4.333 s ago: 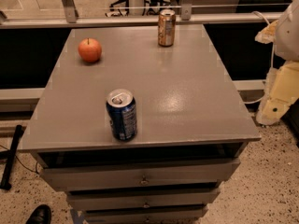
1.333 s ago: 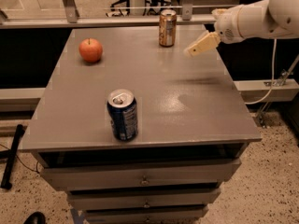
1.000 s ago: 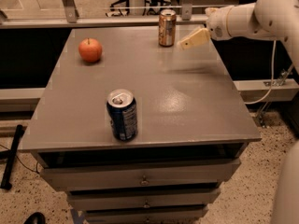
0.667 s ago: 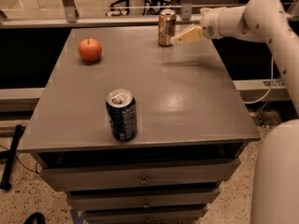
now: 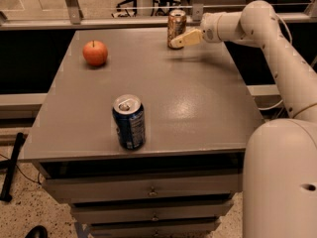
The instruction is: Move orange can near pepsi can
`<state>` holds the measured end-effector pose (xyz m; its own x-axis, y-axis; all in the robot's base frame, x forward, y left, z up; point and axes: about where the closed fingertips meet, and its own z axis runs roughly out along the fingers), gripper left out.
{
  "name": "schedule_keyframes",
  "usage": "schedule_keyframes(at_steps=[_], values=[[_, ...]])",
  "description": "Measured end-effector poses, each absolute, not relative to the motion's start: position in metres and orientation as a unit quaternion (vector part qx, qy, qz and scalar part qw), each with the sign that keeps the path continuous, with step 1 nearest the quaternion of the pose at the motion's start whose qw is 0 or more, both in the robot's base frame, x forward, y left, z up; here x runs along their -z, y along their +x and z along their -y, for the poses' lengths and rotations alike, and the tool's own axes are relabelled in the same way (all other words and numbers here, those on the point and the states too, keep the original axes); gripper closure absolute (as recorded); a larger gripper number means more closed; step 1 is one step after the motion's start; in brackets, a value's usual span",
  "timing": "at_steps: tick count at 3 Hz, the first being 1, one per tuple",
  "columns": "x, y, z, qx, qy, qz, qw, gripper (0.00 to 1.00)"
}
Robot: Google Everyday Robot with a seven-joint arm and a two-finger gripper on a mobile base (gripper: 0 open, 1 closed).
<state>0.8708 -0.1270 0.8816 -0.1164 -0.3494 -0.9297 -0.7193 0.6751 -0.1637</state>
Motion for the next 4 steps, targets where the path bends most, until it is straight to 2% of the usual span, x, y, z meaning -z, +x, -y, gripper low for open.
schedule_keyframes(at_steps=[1,2,4], values=[[-0.876,0.880,0.108,-0.182,-0.369,-0.726,0.551,0.00],[-0.876,0.882,0.091,-0.202,-0.373,-0.719,0.551,0.17],[-0.885,0.874,0.079,-0.231,-0.374,-0.704,0.558,0.64]])
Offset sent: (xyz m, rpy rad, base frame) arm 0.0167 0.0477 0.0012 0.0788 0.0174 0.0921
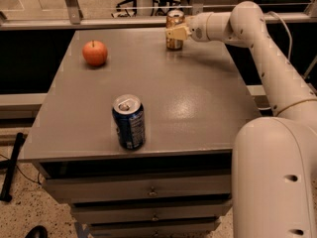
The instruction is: Move orange can near pepsi can
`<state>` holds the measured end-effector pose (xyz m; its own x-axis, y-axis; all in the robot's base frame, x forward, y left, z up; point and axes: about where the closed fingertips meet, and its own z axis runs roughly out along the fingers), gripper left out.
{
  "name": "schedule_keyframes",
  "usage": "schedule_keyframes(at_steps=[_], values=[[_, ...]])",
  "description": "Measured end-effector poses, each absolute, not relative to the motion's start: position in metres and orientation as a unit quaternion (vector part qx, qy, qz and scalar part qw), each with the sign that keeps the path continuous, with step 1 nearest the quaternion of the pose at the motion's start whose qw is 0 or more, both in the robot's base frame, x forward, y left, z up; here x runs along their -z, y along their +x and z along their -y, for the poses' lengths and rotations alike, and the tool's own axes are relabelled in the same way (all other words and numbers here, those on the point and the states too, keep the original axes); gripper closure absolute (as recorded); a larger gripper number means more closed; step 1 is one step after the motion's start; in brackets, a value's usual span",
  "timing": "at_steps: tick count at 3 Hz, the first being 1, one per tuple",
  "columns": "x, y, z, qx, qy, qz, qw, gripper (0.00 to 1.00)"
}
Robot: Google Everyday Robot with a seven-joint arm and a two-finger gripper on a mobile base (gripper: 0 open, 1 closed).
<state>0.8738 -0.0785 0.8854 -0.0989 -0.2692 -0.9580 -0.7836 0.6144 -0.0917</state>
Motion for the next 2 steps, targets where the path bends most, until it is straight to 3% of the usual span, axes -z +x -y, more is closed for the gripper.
schedule_keyframes(at_steps=[1,2], values=[[-0.886,0.869,0.080,-0.235,-0.373,-0.703,0.558,0.88],[-0.895,0.856,0.084,-0.240,-0.377,-0.695,0.563,1.00]])
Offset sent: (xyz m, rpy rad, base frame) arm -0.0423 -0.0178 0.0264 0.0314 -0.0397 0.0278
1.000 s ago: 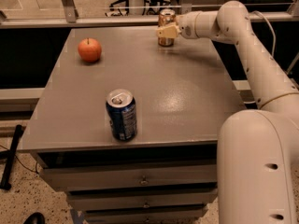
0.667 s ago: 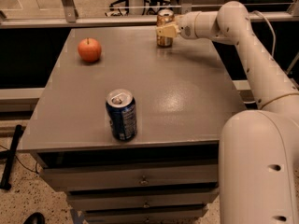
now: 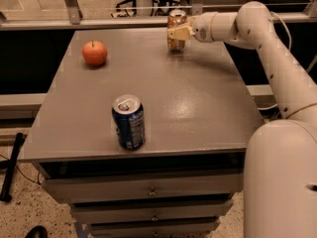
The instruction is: Move orange can near pepsi can
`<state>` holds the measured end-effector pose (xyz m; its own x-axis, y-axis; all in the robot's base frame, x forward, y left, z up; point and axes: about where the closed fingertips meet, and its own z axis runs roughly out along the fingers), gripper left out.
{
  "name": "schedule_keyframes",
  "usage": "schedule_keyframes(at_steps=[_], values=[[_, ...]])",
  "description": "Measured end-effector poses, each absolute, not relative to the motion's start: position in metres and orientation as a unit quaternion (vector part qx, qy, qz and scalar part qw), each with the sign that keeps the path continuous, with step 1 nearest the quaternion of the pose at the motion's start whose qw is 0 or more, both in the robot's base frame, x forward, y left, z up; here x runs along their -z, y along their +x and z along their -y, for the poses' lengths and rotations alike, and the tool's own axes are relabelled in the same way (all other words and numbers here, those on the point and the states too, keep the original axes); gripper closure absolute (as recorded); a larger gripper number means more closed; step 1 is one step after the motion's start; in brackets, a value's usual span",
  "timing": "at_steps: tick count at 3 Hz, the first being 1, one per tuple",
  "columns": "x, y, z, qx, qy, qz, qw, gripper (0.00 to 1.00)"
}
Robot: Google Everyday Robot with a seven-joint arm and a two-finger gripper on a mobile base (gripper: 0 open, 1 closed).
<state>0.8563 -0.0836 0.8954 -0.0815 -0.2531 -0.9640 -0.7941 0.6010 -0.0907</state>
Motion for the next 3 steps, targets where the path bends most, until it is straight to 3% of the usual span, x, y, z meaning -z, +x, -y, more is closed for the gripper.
schedule_keyframes(at_steps=[2,3], values=[[-0.931,0.783,0.065,-0.271,-0.426,-0.662,0.555,1.00],[-0.931,0.783,0.065,-0.272,-0.426,-0.662,0.554,1.00]])
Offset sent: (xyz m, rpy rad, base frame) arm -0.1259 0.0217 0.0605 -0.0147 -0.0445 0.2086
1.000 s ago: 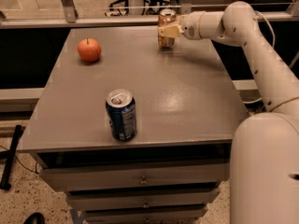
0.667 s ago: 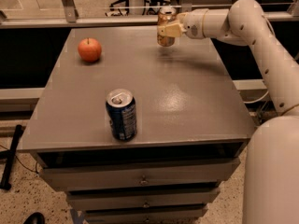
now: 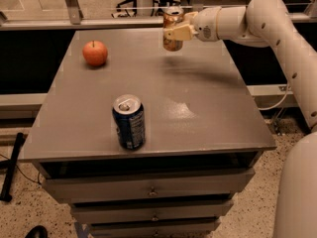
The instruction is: Move orange can near pepsi can
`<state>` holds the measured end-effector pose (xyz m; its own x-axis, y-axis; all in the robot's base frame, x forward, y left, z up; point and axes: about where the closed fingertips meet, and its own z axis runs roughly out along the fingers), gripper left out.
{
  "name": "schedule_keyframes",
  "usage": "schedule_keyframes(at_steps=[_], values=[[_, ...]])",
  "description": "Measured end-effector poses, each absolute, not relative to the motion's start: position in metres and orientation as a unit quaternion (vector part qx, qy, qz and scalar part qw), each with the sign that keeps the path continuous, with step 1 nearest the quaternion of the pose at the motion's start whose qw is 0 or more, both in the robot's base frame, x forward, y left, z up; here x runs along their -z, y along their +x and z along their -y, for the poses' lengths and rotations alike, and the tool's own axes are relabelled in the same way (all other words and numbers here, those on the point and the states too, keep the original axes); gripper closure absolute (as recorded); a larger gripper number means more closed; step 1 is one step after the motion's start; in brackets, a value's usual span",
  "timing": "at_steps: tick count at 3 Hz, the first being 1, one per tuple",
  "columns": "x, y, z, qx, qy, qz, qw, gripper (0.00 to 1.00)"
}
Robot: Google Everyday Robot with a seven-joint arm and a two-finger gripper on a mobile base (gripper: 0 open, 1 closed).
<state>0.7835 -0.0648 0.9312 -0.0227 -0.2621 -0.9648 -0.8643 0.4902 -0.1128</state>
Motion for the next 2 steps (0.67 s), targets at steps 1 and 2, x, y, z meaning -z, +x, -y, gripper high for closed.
schedule_keyframes(at_steps=[1,2], values=[[-0.928,0.778,0.059,-0.274,-0.437,-0.661,0.545,1.00],[-0.924,0.750,0.048,-0.292,-0.467,-0.654,0.519,1.00]])
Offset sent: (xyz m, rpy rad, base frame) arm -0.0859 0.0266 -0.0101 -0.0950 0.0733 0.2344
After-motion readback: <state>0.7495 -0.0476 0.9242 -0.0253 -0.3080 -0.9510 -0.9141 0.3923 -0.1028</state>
